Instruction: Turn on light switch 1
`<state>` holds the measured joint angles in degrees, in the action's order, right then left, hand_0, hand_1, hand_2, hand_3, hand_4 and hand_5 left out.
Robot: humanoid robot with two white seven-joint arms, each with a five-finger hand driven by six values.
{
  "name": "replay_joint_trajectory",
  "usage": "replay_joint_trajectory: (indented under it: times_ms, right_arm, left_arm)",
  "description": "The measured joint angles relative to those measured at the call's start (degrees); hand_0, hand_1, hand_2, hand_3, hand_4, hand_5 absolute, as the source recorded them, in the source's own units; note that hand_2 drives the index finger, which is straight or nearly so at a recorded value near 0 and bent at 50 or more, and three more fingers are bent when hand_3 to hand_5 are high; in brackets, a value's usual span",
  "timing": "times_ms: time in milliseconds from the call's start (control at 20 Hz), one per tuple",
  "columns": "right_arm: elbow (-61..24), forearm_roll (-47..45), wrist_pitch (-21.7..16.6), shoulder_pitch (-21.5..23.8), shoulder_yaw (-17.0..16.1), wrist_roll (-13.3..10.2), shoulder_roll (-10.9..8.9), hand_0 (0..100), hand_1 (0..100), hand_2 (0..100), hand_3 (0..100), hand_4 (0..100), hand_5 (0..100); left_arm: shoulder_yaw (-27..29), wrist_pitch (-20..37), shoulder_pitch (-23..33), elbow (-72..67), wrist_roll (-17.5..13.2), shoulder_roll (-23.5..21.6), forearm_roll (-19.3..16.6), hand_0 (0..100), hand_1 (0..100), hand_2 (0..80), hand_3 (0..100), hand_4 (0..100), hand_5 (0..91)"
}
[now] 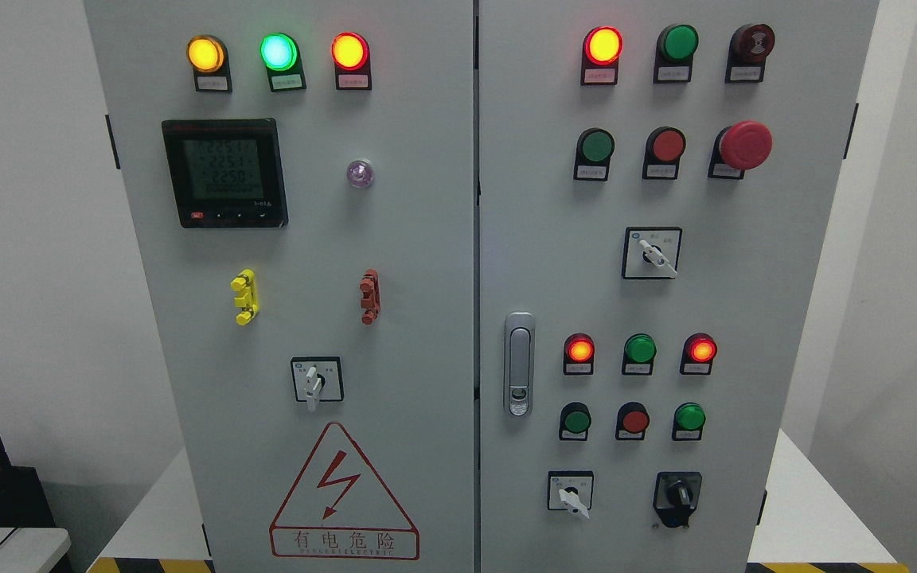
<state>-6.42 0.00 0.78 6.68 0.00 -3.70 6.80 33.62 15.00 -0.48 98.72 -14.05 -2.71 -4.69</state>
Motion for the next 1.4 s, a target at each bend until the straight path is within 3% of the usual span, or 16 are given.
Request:
replay_joint_trajectory:
  times_ms: [601, 852, 1103, 1403]
  right_arm:
    - [0.0, 0.0, 0.0, 0.0, 0.0, 0.0, 0.00, 12, 39, 0, 0, 0, 0]
    - [0.0, 0.0, 0.0, 0.0, 0.0, 0.0, 0.01, 12, 39, 0, 0, 0, 0]
    - [0.0, 0.0, 0.0, 0.0, 0.0, 0.0, 0.01, 12, 39, 0, 0, 0, 0]
    - [0.0, 0.0, 0.0, 0.0, 0.0, 0.0, 0.01, 12, 39, 0, 0, 0, 0]
  left_arm:
    - [-12.1, -8.9, -3.2, 5.5, 9.9, -0.4, -0.9, 24, 27, 45.5, 60, 67, 58.5]
    - [-17.2, -10.5, -4.8, 7.3, 13.5, 0.2, -4.0, 24, 28, 47.5, 62, 68, 60.4]
    - [-21.9, -17.1, -8.0, 8.7, 18.0, 1.1, -6.9, 23, 31, 50.6, 65, 70, 62.2]
    - [-26.5, -19.8, -10.3, 9.9, 20.1, 2.8, -10.1, 22, 33, 52.7, 66, 72, 63.6]
